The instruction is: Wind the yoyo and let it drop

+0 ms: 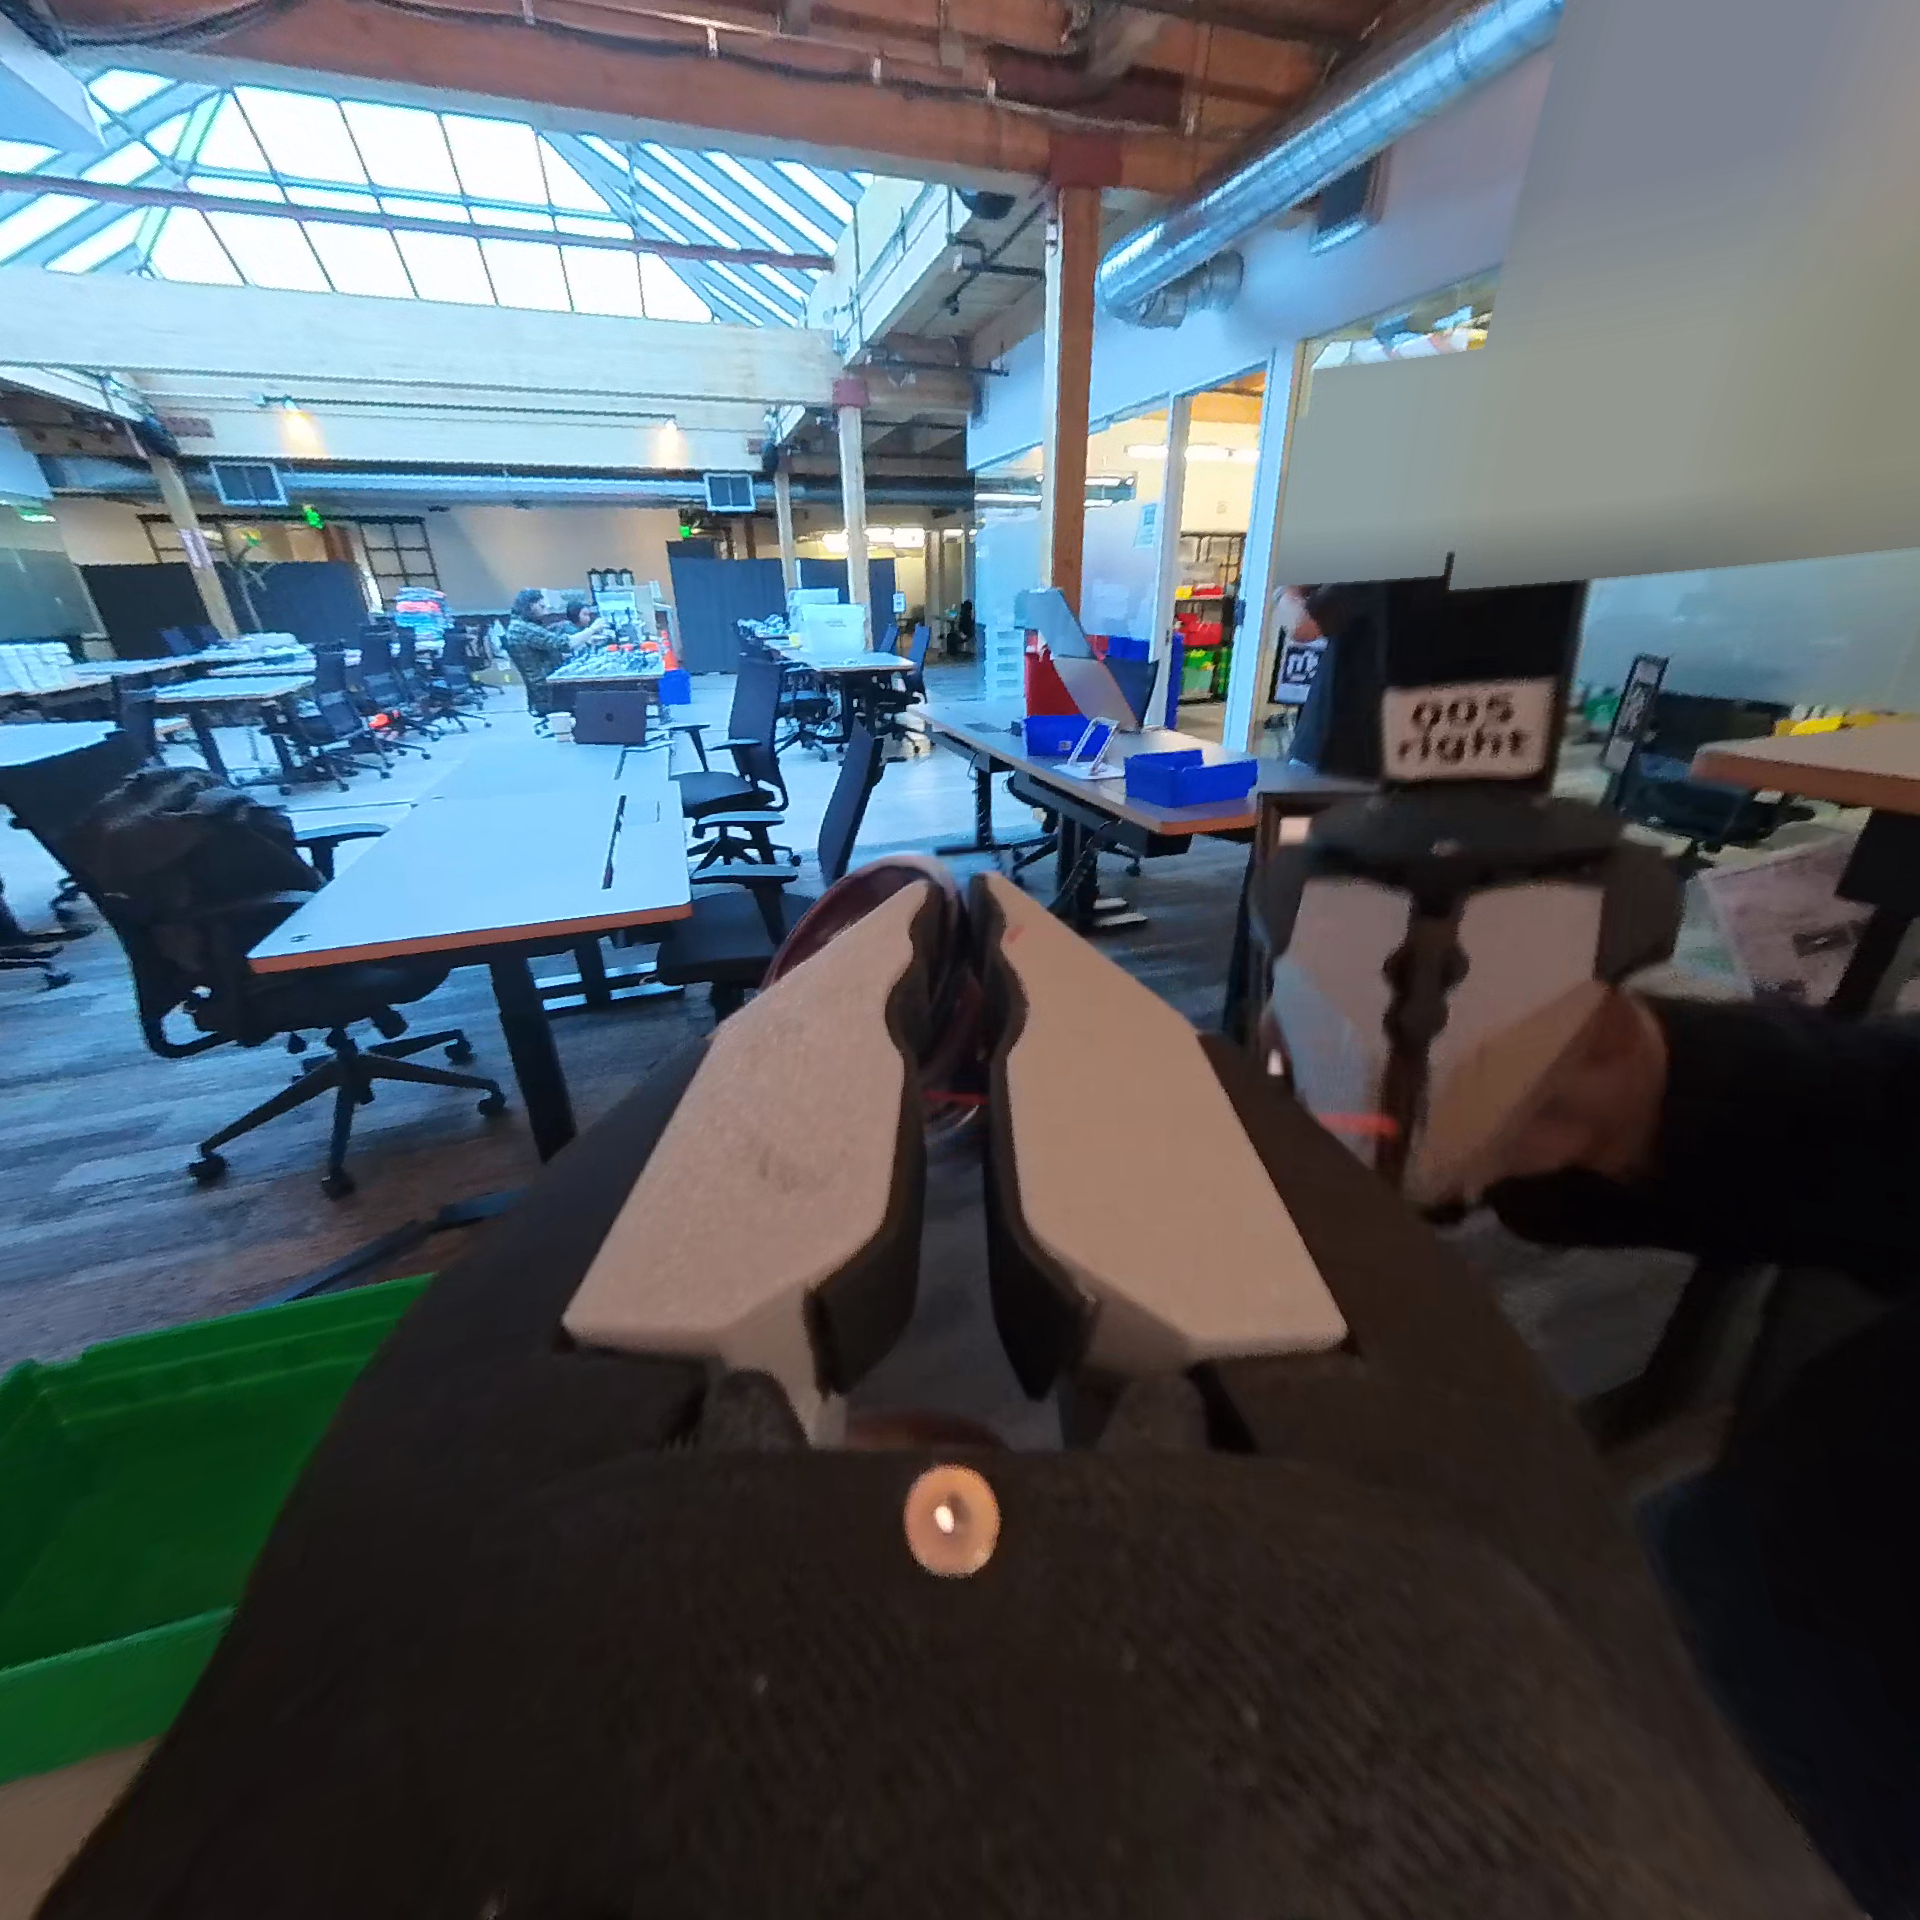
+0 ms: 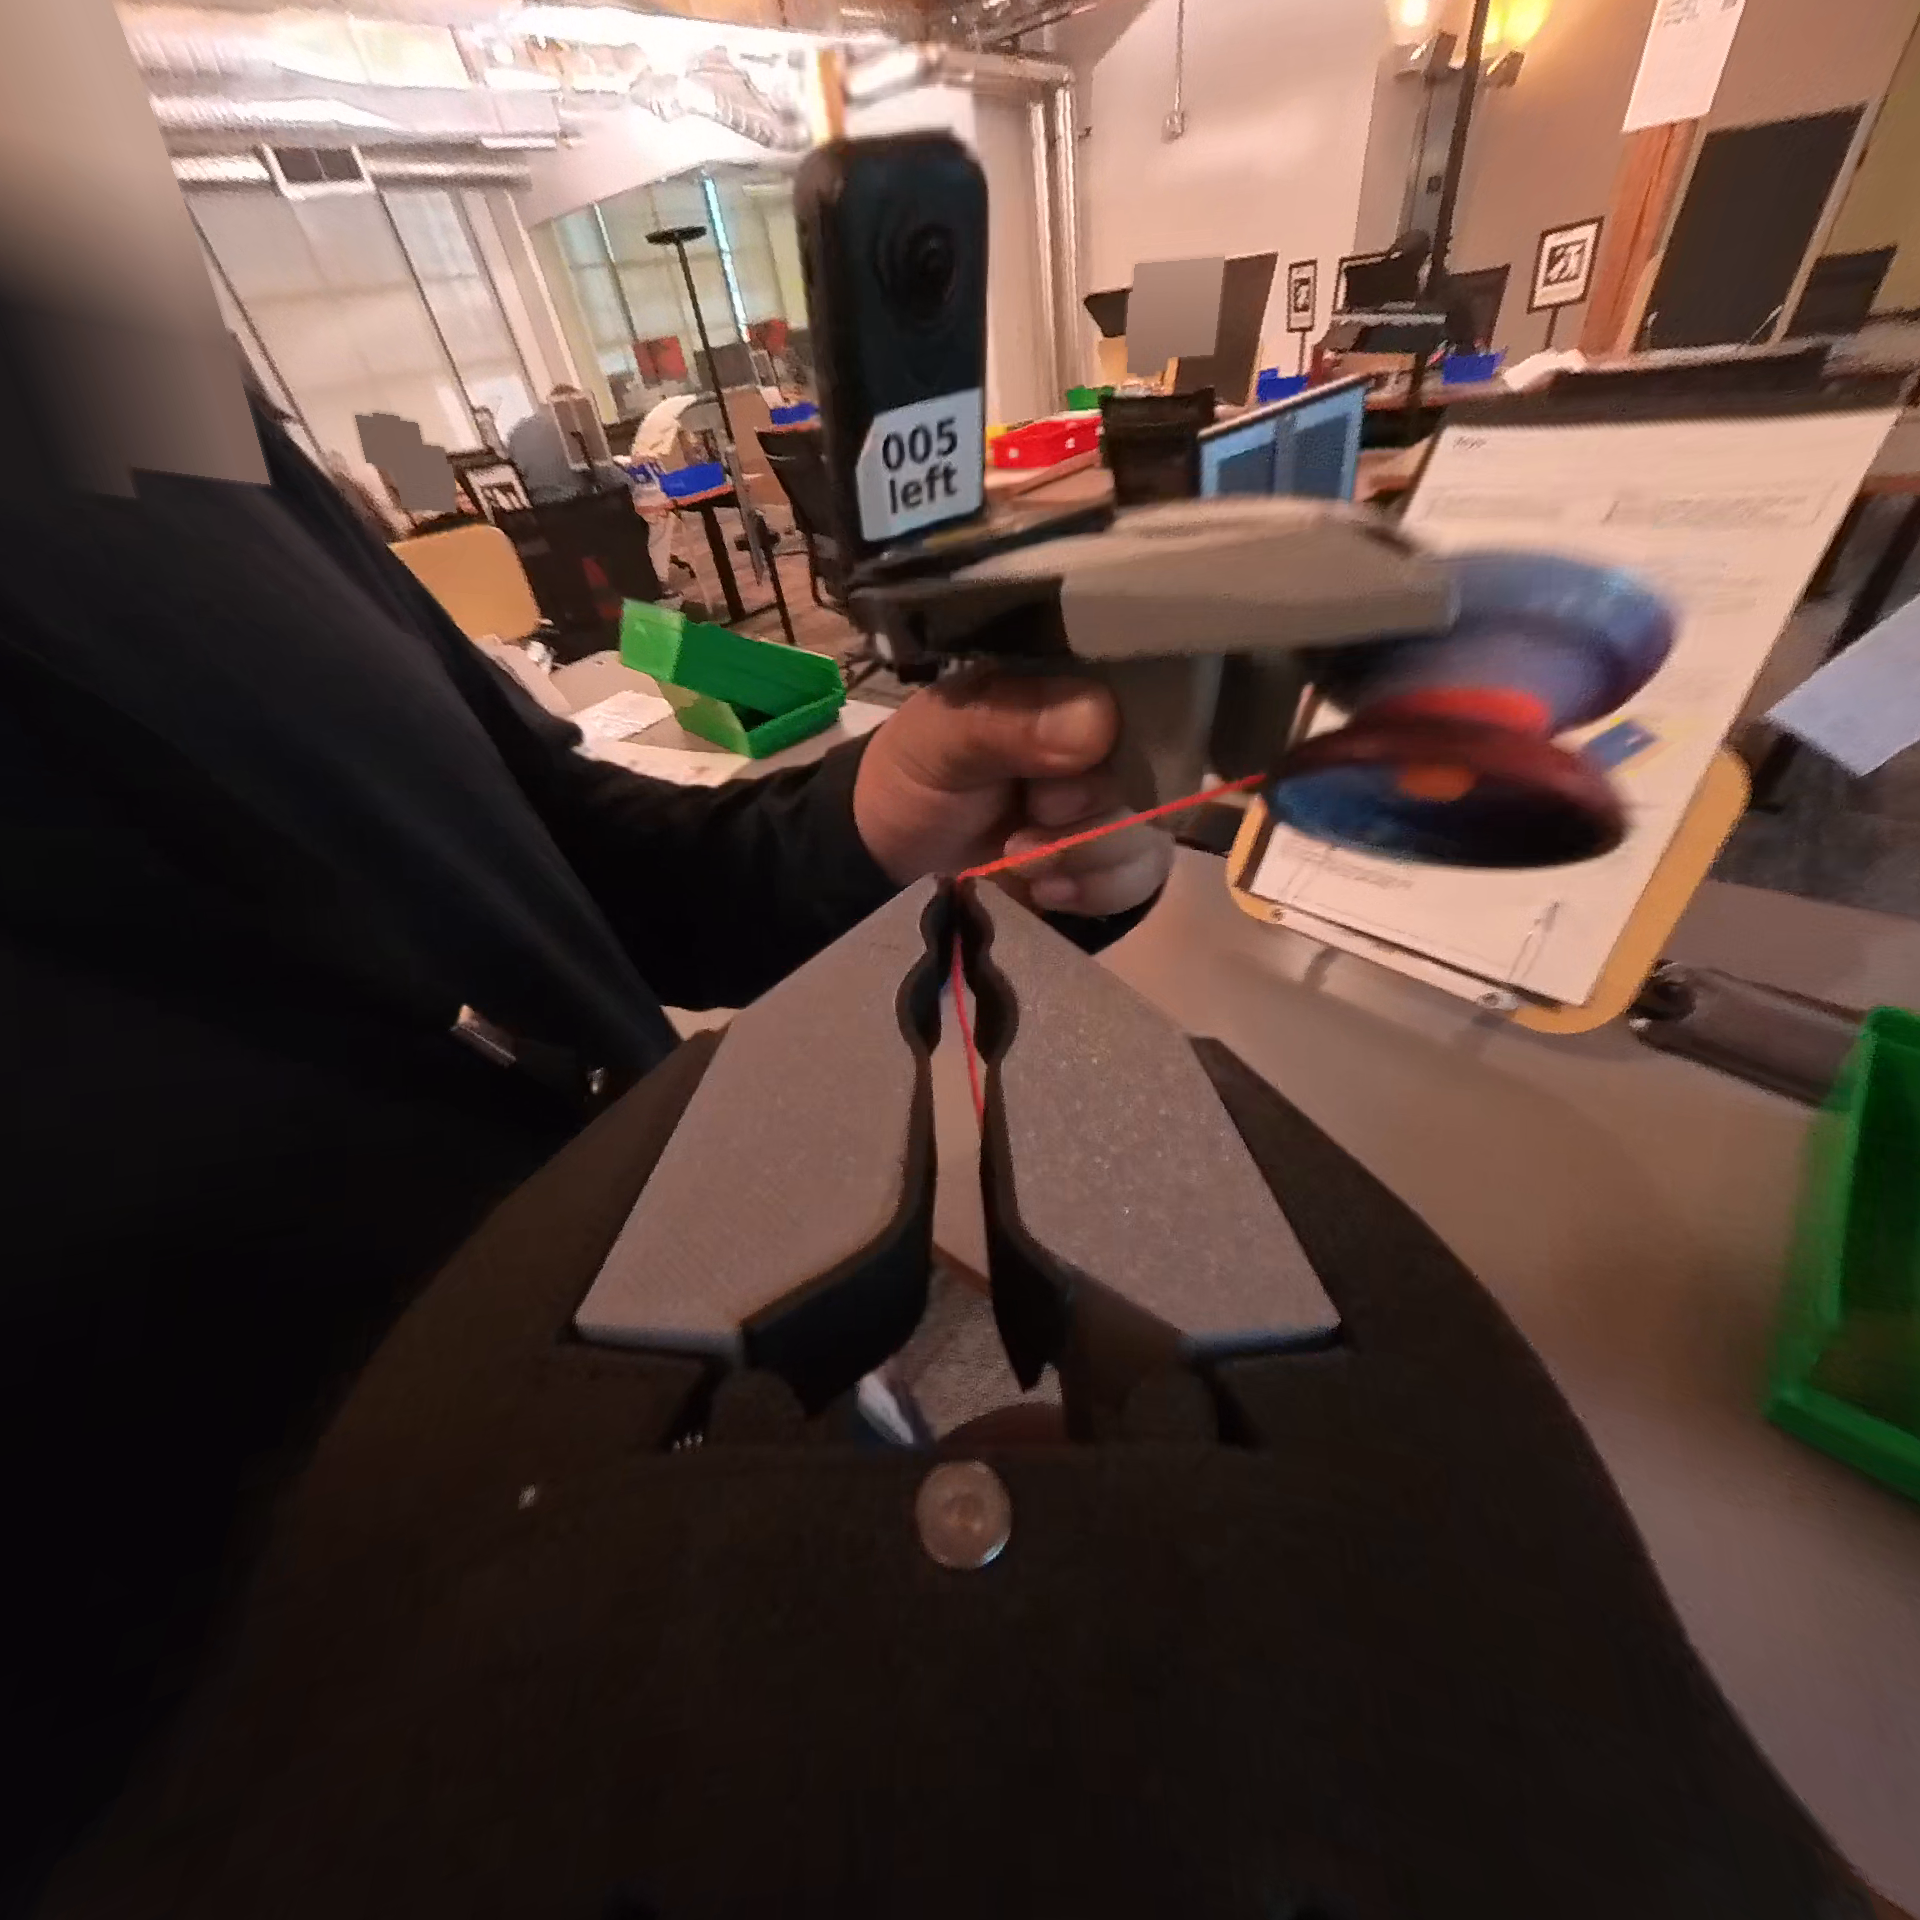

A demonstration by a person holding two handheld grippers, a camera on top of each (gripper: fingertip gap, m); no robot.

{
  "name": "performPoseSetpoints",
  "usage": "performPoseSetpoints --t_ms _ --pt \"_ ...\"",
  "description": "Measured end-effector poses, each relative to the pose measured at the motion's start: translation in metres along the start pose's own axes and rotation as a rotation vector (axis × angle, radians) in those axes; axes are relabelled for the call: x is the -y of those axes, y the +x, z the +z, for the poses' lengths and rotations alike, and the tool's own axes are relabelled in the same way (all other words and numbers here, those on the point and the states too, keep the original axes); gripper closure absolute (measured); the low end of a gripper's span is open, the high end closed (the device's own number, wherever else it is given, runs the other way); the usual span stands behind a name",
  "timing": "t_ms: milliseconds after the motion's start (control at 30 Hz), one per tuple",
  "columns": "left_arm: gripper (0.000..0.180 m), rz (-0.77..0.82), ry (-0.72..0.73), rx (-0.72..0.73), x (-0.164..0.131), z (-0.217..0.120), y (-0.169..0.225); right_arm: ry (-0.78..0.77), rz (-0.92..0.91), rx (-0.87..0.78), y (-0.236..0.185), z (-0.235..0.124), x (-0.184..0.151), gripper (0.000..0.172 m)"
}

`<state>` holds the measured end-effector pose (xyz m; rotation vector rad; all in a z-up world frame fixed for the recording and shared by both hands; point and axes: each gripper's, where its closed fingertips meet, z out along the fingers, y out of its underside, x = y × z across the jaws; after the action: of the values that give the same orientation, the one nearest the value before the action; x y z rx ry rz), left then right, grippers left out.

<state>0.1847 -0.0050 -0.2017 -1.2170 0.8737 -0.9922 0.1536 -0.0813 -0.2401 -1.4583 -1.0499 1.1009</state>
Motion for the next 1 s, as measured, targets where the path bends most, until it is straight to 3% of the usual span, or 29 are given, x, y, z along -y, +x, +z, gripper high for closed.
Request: performPoseSetpoints --t_ms 200,333,467,567,667,767,900,1000 --pt "0.178 -0.017 -0.031 -0.022 -0.007 -0.006 -0.002 -0.066 -0.175 -0.235 0.041 -0.037 0.030 0.172" --pt "0.179 -0.166 -0.060 -0.187 -0.012 -0.002 0.016 -0.155 -0.268 -0.405 0.080 -0.055 0.032 0.172" --pt "0.179 -0.434 0.079 -0.419 0.018 -0.007 0.036 -0.101 -0.205 -0.353 0.089 -0.047 0.025 0.172" --pt "0.179 -0.436 0.119 -0.447 0.037 -0.005 0.039 -0.016 -0.186 -0.260 0.075 -0.027 0.013 0.172" --pt "0.180 -0.448 0.175 -0.456 0.051 -0.002 0.039 0.044 -0.123 -0.251 0.070 -0.008 0.002 0.172" --pt "0.179 -0.408 0.196 -0.354 0.050 0.004 0.023 0.040 -0.052 -0.210 0.058 0.011 -0.013 0.172" --pt "0.179 -0.310 0.137 -0.192 0.027 0.009 -0.001 -0.004 -0.035 -0.123 0.029 0.025 -0.021 0.172" --pt "0.179 -0.232 0.055 -0.123 0.002 0.014 -0.006 0.006 -0.064 -0.098 0.015 0.022 -0.006 0.172"
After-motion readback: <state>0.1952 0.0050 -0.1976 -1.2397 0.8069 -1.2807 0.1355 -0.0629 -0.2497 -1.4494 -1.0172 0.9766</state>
